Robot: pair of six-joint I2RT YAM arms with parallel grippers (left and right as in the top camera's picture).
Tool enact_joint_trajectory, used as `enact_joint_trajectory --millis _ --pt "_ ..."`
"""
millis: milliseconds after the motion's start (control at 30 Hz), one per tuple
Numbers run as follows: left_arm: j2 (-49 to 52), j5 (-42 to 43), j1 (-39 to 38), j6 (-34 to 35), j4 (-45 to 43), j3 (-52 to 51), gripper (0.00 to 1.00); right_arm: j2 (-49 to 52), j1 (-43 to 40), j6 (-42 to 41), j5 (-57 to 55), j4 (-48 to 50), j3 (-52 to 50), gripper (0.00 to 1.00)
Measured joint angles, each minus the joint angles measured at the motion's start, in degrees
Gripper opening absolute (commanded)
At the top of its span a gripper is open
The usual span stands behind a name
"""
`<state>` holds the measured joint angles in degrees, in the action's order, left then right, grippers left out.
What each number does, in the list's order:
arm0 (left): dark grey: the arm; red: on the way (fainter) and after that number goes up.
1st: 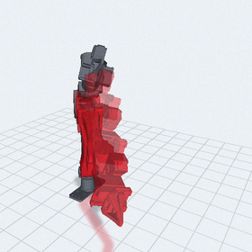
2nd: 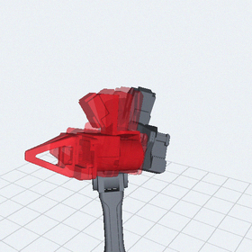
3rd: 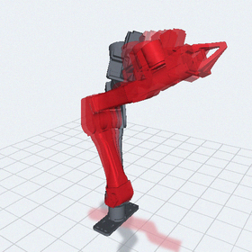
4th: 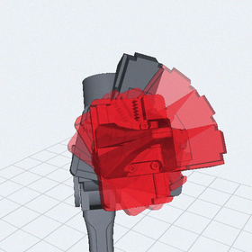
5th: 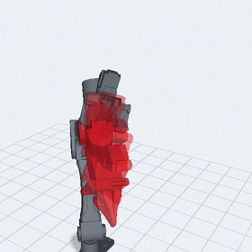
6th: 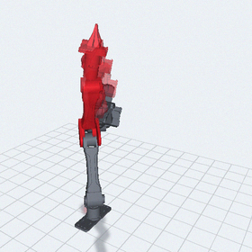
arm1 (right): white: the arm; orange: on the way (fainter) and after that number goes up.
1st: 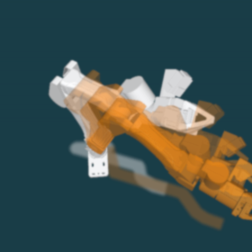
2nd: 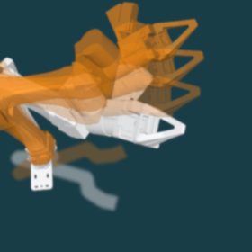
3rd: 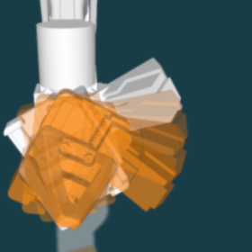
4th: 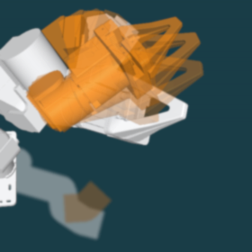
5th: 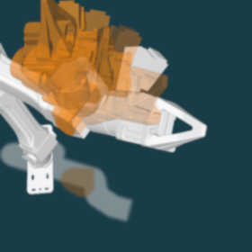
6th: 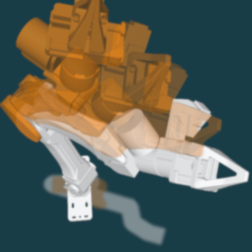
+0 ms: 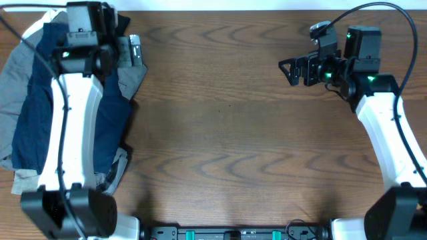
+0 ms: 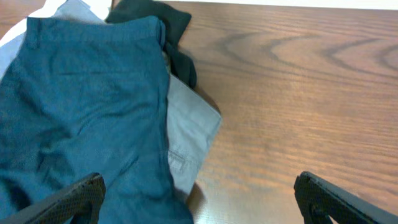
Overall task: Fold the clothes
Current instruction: 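Reach the left gripper into the clothes pile and grasp the navy shorts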
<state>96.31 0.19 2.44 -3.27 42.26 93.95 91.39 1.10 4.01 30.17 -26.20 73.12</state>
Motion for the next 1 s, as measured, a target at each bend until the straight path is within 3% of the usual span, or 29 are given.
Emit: enact_joint_trajectory --millis 267,500,633,1000 --pt "7.65 -0.20 4.15 0.07 -5.22 0.00 1.00 2.43 0.00 0.02 0.48 -0.17 0.00 0.97" --pt "16.39 -0.66 6.08 -0.92 -6.97 0.00 0.93 5.73 0.00 0.04 -0.15 -0.39 0.00 0.91" --pt "20.70 -2.91 6.01 -2.14 -9.46 0.00 0.90 7.50 0.00 0.42 -1.62 -1.90 0.00 0.77" --pt "23.43 -8.55 6.03 -2.82 -13.97 0.02 0.85 10.43 0.00 0.68 -3.04 -3.26 0.00 0.56"
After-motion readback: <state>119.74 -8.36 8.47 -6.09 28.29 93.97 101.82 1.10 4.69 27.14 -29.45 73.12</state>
